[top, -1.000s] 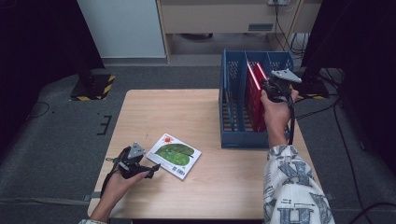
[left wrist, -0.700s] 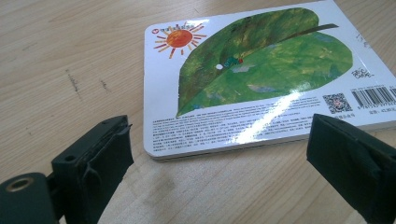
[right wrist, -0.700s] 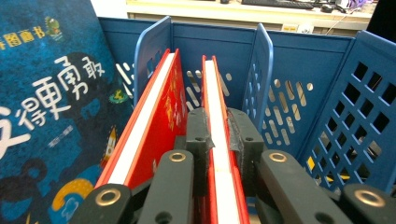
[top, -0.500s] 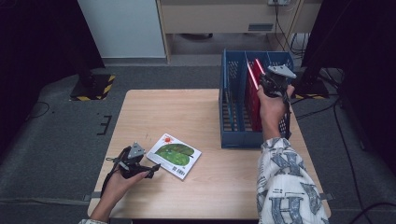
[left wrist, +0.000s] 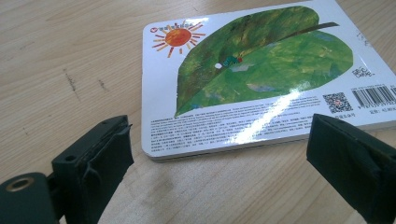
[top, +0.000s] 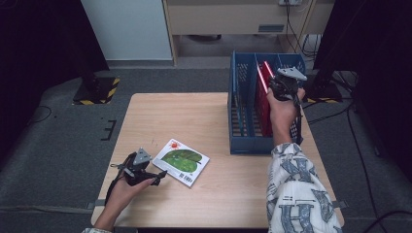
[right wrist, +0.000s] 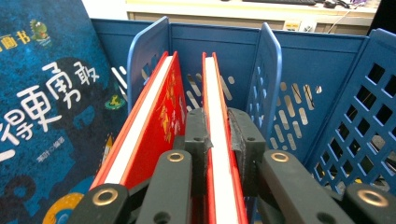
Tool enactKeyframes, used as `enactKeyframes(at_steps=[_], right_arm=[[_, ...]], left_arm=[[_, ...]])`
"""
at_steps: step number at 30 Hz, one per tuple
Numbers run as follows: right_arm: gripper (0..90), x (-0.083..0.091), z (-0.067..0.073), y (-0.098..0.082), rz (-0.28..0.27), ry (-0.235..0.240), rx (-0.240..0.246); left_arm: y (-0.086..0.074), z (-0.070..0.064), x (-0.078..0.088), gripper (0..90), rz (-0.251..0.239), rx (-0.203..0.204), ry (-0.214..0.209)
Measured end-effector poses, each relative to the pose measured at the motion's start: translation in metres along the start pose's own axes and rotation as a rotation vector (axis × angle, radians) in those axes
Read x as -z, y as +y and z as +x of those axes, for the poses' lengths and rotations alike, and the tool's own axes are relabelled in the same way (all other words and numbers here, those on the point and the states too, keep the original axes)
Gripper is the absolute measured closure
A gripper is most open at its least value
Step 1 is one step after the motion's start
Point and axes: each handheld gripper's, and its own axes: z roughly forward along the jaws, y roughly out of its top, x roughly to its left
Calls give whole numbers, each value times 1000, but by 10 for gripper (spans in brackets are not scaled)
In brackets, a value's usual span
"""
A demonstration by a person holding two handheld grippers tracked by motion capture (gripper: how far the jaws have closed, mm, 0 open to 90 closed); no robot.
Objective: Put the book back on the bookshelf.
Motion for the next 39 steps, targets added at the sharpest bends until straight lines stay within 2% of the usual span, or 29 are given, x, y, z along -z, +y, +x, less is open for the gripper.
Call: enactKeyframes(at_steps=[5,15,39], right_arm=[[731,8,-1,6,-44,16,0],[629,23,1,16,-74,37,11],[558,36,3,19,-72,80,7]], left_arm=[[0,0,0,60,0,1,2],[0,0,1,61,-4,2,5],[0,1,2,60,-5,3,9]])
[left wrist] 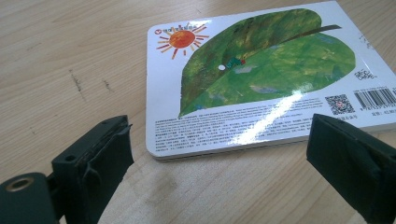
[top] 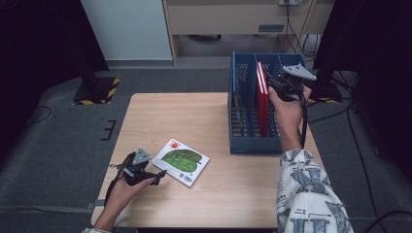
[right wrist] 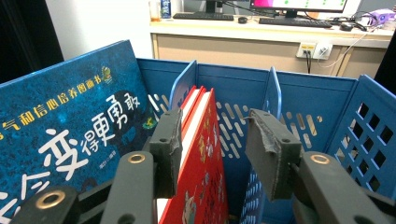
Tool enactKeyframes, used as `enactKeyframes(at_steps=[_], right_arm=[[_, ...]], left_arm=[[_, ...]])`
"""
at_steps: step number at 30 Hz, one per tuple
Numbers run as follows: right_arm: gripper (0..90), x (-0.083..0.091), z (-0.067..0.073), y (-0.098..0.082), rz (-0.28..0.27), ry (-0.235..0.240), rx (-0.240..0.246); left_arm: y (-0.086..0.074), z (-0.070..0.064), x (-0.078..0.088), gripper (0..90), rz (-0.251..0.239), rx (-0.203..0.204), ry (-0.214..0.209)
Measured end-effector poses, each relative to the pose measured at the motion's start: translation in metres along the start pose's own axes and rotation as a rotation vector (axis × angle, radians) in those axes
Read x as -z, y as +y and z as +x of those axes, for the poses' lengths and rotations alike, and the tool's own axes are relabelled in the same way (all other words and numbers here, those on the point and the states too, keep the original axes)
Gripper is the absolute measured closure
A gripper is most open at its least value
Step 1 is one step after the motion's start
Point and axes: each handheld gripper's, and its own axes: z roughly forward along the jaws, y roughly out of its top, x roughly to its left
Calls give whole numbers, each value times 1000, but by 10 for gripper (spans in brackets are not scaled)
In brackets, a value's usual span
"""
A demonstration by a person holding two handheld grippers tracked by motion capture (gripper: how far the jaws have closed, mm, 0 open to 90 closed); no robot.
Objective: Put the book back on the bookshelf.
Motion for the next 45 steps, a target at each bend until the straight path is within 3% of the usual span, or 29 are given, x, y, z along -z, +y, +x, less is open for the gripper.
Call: enactKeyframes(at_steps=[16,31,45], right_arm=[[431,9,6,-1,0,47,-5],[165,25,10,0,-20,97,-23],[105,48,22,-4,-2,189,-16]], left_arm=[[0,0,-1,60,3,3,1],[0,-1,-2,59,10,0,-4],[-1,-2,-3,59,14,0,-4]])
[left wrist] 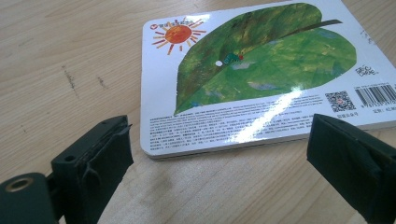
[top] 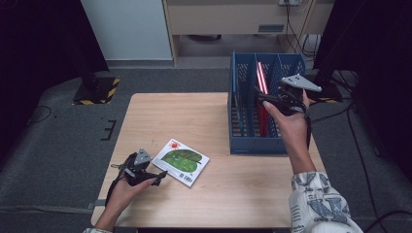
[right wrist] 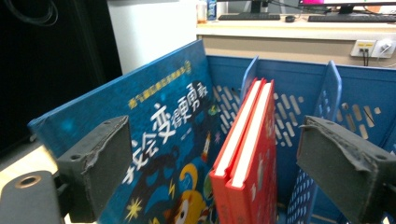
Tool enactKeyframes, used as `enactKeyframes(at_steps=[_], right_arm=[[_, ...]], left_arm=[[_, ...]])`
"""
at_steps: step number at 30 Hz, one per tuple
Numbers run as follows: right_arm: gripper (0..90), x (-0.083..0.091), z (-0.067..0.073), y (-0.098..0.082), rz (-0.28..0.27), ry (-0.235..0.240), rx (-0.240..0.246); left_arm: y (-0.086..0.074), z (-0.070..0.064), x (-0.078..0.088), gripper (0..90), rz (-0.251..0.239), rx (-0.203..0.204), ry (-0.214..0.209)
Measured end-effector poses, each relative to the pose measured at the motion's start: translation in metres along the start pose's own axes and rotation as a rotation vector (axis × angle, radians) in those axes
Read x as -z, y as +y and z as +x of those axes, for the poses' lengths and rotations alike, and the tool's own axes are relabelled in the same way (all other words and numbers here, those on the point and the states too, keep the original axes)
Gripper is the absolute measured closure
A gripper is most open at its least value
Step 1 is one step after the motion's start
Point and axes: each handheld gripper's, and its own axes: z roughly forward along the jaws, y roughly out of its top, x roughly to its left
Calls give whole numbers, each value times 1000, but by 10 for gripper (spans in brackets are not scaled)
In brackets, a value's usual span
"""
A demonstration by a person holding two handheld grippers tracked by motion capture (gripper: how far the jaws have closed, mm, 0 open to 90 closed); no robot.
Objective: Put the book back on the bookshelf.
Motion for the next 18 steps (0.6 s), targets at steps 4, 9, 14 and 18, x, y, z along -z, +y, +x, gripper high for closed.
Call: enactKeyframes(at_steps=[4,9,14,18], right_arm=[[103,6,5,-3,-4,19,4],[103,11,14,-7,-2,42,11],[113,14,23,-13,23,62,13],[131,18,30,-19,26,83,19]], left_arm=[[0,0,0,59,0,1,1],[0,0,0,59,1,1,1],[0,0,0,58,1,1,2],[0,1,0,59,-1,4,3]])
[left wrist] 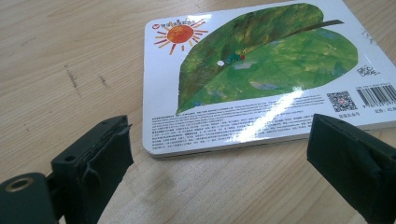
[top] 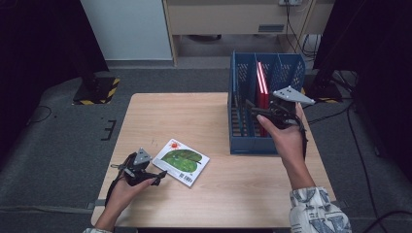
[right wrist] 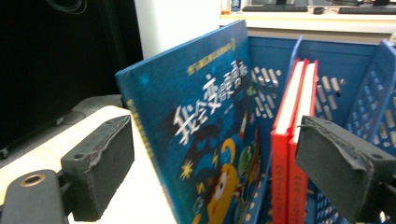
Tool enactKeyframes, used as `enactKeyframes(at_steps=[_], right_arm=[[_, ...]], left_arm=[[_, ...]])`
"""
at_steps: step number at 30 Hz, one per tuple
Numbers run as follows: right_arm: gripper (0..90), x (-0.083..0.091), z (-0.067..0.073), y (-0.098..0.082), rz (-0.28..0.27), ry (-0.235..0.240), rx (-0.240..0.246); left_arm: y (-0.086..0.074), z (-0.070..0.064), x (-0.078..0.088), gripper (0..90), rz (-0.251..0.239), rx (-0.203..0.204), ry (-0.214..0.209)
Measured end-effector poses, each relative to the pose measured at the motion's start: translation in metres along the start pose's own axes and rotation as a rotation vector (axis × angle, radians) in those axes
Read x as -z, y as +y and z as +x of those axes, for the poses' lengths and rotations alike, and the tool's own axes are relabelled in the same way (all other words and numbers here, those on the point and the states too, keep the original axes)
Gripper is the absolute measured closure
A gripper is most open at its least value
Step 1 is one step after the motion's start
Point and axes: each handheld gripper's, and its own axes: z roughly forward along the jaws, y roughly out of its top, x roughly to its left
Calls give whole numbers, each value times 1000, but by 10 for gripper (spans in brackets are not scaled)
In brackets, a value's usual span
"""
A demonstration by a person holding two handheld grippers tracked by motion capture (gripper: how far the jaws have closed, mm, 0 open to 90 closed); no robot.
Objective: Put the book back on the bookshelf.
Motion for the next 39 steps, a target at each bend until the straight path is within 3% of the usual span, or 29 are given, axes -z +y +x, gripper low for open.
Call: enactKeyframes(at_steps=[15,23,39], right_arm=[[177,0,28,-26,52,70,40],[215,-6,44,-45,85,115,36],[159,-17,81,-80,145,207,53]], left_arm=[[0,-1,-1,59,4,-2,1],[-1,-1,-2,59,7,-2,0],[-2,0,-3,59,14,2,3]])
